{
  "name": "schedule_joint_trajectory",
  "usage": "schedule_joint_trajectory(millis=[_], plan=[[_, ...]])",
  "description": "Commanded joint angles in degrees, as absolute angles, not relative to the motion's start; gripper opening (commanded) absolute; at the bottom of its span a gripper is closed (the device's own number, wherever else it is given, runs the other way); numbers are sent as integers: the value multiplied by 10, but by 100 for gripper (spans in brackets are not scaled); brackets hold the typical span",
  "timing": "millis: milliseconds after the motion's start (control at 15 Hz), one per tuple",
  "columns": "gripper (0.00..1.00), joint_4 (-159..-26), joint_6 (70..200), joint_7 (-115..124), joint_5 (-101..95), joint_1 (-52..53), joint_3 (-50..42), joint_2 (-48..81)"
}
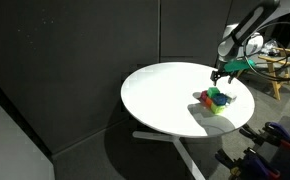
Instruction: Put the grey building block on the table to the right and then put the green building block on top of the grey building block
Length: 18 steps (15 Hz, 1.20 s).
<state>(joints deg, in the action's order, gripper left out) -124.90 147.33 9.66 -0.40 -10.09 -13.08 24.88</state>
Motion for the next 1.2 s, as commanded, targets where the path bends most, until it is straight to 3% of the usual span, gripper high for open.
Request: schedule_joint_trajectory(millis=[0, 1133], plan=[[100, -1267, 1507, 90, 20, -109, -123, 236], [100, -1248, 1492, 86, 44, -104, -95, 249]])
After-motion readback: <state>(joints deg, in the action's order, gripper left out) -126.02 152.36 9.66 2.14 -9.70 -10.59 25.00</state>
